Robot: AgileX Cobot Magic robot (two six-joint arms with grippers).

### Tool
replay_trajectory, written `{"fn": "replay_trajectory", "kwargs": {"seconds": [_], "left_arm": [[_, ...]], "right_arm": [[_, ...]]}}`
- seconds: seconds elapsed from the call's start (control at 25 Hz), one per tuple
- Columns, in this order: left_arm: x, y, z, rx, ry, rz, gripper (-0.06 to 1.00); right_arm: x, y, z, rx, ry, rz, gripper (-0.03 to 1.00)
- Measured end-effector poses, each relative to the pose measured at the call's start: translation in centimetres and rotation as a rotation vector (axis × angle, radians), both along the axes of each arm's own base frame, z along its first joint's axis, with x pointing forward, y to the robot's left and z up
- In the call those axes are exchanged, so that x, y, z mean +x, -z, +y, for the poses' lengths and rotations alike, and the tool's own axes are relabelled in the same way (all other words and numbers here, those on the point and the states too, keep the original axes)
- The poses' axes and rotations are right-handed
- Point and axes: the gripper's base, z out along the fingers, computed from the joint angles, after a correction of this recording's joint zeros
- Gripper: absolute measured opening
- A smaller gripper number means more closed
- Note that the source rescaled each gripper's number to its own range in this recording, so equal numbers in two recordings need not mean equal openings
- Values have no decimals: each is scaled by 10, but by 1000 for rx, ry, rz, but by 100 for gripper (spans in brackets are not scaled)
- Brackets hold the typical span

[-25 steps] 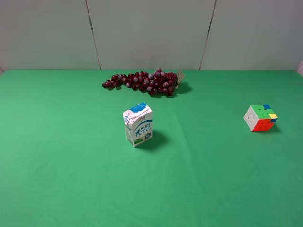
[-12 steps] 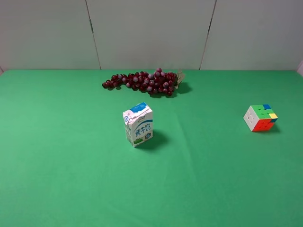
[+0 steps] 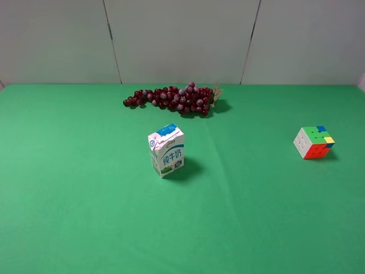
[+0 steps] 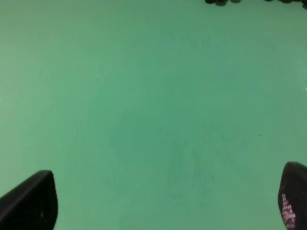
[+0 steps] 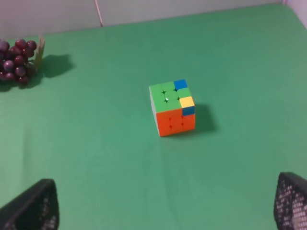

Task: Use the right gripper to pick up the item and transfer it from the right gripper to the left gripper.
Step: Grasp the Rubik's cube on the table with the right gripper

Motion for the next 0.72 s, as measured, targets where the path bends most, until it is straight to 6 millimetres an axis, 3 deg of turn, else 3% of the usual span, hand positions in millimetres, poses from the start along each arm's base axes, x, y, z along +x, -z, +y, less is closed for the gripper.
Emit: {"fn": "replay_trajectory", "kwargs": {"seconds": [0.48, 0.72], "left_arm": [[0, 0, 0, 0, 0, 0, 78], [0, 0, 0, 0, 0, 0, 78]], "right_arm": [[1, 0, -1, -5, 9, 23, 92], [31, -16, -2, 14, 15, 229, 93]]}}
